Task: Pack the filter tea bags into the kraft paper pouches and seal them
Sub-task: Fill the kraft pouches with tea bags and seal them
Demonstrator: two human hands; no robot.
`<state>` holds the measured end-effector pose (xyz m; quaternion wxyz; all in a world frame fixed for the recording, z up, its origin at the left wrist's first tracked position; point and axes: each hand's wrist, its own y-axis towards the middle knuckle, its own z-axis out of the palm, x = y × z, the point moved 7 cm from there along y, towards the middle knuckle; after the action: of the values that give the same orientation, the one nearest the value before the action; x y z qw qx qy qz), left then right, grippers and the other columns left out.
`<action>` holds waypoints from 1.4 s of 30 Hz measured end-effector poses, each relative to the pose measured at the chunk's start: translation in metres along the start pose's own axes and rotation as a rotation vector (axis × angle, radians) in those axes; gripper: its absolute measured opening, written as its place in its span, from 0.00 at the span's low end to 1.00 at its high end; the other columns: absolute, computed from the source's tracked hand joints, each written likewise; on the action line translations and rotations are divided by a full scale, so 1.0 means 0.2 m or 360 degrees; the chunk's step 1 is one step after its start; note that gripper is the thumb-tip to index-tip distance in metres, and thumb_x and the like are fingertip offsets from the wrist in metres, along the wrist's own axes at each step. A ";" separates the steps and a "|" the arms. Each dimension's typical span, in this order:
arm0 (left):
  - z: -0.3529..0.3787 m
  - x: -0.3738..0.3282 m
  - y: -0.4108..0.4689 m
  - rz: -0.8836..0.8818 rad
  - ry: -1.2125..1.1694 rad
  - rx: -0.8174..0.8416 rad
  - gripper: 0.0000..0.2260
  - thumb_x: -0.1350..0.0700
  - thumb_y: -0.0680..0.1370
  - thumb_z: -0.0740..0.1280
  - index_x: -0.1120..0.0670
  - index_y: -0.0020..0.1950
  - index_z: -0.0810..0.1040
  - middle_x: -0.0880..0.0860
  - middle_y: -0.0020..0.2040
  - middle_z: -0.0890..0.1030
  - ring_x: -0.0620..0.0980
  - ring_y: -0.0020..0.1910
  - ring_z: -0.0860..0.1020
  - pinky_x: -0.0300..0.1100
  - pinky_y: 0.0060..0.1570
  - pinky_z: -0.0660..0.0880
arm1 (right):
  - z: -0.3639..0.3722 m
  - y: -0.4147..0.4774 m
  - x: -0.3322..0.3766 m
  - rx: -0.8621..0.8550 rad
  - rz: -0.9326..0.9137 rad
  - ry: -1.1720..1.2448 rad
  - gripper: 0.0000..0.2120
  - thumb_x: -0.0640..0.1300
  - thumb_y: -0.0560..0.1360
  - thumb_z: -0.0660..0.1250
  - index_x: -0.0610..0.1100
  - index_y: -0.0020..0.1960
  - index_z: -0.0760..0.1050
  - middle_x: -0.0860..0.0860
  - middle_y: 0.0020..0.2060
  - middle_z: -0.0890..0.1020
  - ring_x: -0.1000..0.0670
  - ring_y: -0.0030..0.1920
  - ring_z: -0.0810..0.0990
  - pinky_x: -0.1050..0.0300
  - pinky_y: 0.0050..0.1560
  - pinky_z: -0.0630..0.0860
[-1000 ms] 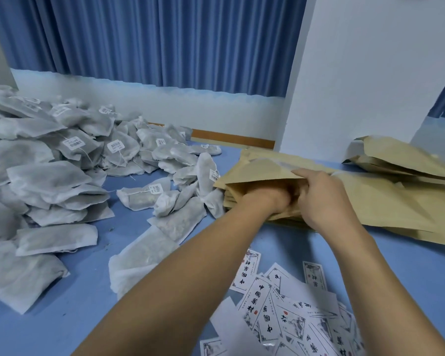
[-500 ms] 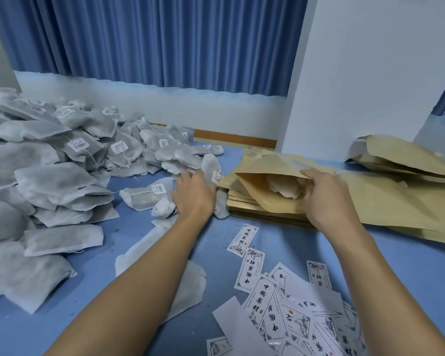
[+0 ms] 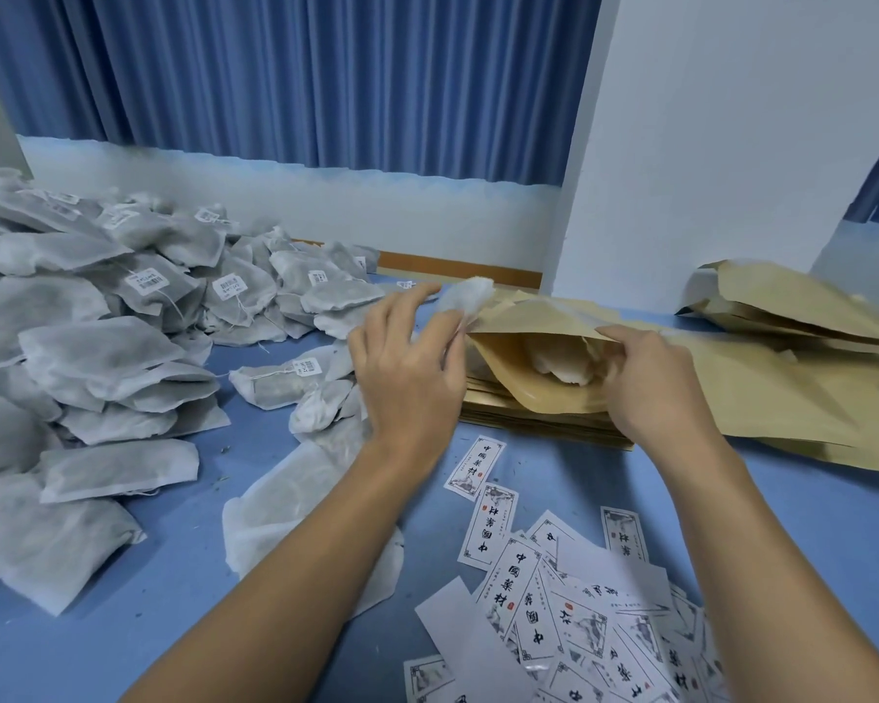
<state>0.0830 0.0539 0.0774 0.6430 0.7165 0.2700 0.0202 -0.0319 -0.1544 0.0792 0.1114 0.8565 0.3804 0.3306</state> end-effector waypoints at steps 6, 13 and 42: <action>-0.08 -0.34 -0.14 0.0755 -0.0419 0.0056 0.07 0.65 0.76 0.71 0.59 0.51 0.86 0.58 0.49 0.83 0.59 0.44 0.79 0.50 0.46 0.73 | 0.00 0.00 0.03 0.0127 -0.0046 0.0021 0.14 0.35 0.74 0.62 0.52 0.48 0.81 0.50 0.38 0.81 0.44 0.44 0.79 0.66 0.36 0.67; 0.28 -0.48 -0.31 0.0444 -0.0074 0.1111 0.15 0.67 0.73 0.67 0.59 0.59 0.80 0.57 0.56 0.78 0.59 0.55 0.76 0.48 0.48 0.73 | -0.02 -0.01 0.04 0.0144 -0.0055 0.0117 0.21 0.32 0.74 0.59 0.44 0.61 0.80 0.41 0.52 0.84 0.41 0.51 0.79 0.59 0.46 0.71; 0.05 0.18 -0.37 -0.1064 -0.0145 0.0611 0.17 0.66 0.75 0.69 0.54 0.63 0.79 0.50 0.61 0.79 0.51 0.62 0.76 0.46 0.64 0.73 | 0.04 -0.01 -0.02 0.0048 0.0061 0.0089 0.31 0.29 0.73 0.55 0.50 0.72 0.74 0.42 0.55 0.83 0.42 0.51 0.77 0.61 0.48 0.70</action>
<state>0.0920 0.0613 -0.0048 0.4796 0.6964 0.4587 -0.2731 -0.0302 -0.1551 0.0710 0.0815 0.8557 0.3717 0.3507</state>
